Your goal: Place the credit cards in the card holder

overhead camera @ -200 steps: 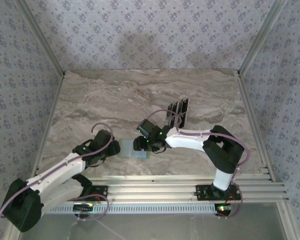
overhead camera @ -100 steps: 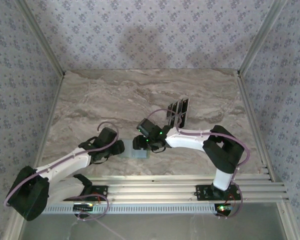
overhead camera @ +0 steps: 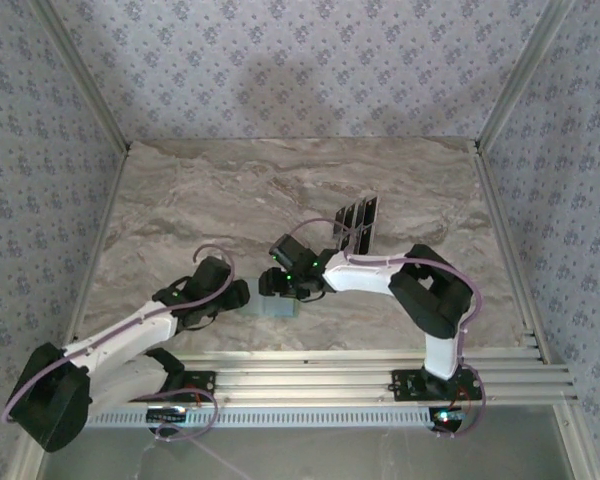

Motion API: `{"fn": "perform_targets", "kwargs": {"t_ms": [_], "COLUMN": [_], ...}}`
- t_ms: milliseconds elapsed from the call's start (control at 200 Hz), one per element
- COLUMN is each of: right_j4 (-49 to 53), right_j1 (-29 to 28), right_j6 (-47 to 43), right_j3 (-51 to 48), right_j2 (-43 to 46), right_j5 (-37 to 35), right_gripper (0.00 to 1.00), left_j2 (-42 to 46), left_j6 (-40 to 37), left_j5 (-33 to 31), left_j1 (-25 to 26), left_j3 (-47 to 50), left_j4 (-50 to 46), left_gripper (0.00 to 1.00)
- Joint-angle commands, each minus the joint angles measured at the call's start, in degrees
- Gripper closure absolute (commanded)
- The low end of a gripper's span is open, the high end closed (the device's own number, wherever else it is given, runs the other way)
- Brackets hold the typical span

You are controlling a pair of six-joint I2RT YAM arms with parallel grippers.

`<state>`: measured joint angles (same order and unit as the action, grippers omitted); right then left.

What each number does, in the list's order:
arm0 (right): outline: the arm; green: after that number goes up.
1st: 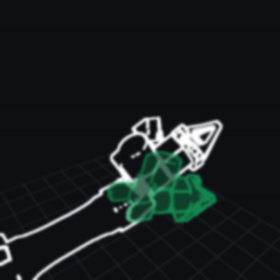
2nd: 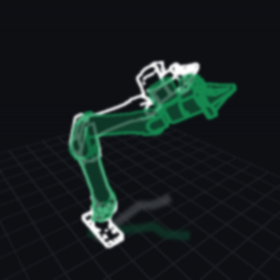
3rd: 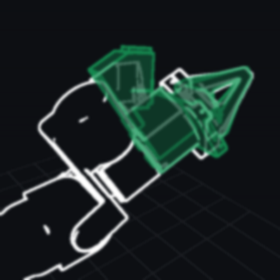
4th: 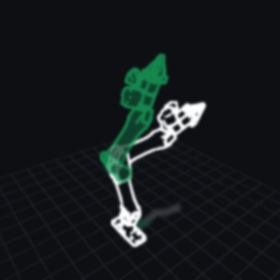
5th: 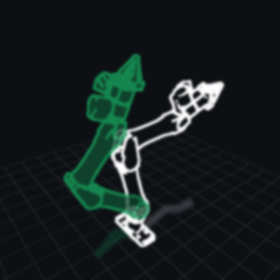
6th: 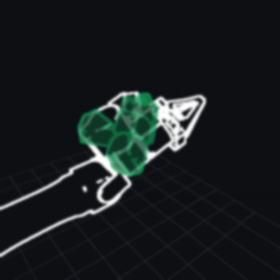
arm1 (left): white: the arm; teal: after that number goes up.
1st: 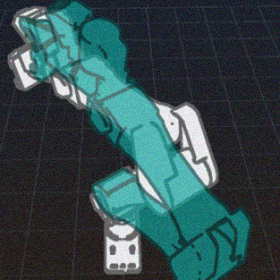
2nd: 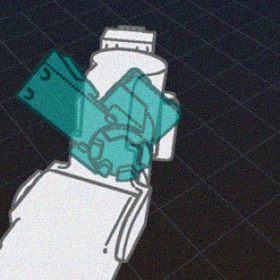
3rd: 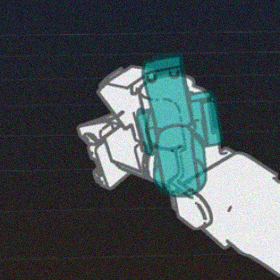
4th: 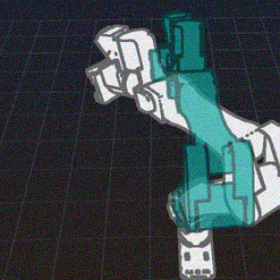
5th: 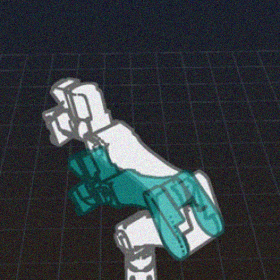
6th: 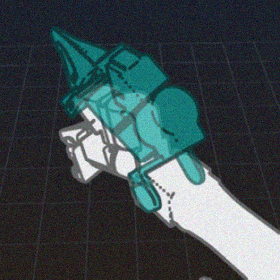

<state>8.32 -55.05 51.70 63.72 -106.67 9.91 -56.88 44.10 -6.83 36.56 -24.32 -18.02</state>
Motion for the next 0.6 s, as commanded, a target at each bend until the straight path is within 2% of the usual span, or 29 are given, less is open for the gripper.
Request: {"fn": "perform_targets", "kwargs": {"t_ms": [0,160,385,595], "right_j4": [-0.38,-1.77,-2.66,-3.61], "right_j1": [0.02,-0.04,-0.04,-0.02], "right_j6": [1.31,2.37,3.52,4.40], "right_j3": [2.02,2.54,3.16,3.16], "right_j2": [-1.78,-2.80,-3.61,-4.16], "right_j5": [1.57,2.32,2.64,3.17], "right_gripper": [0.40,0.40,0.40,0.40], "left_j2": [2.45,5.63,10.66,9.96], "left_j6": [-0.48,-0.20,1.39,0.83], "left_j5": [0.08,0.22,-0.37,-0.97], "left_j1": [0.76,2.08,6.41,9.59], "left_j3": [1.39,3.08,6.33,6.44], "left_j4": [-1.55,-1.80,-0.37,3.08], "left_gripper": [0.34,0.35,0.35,0.35]}}
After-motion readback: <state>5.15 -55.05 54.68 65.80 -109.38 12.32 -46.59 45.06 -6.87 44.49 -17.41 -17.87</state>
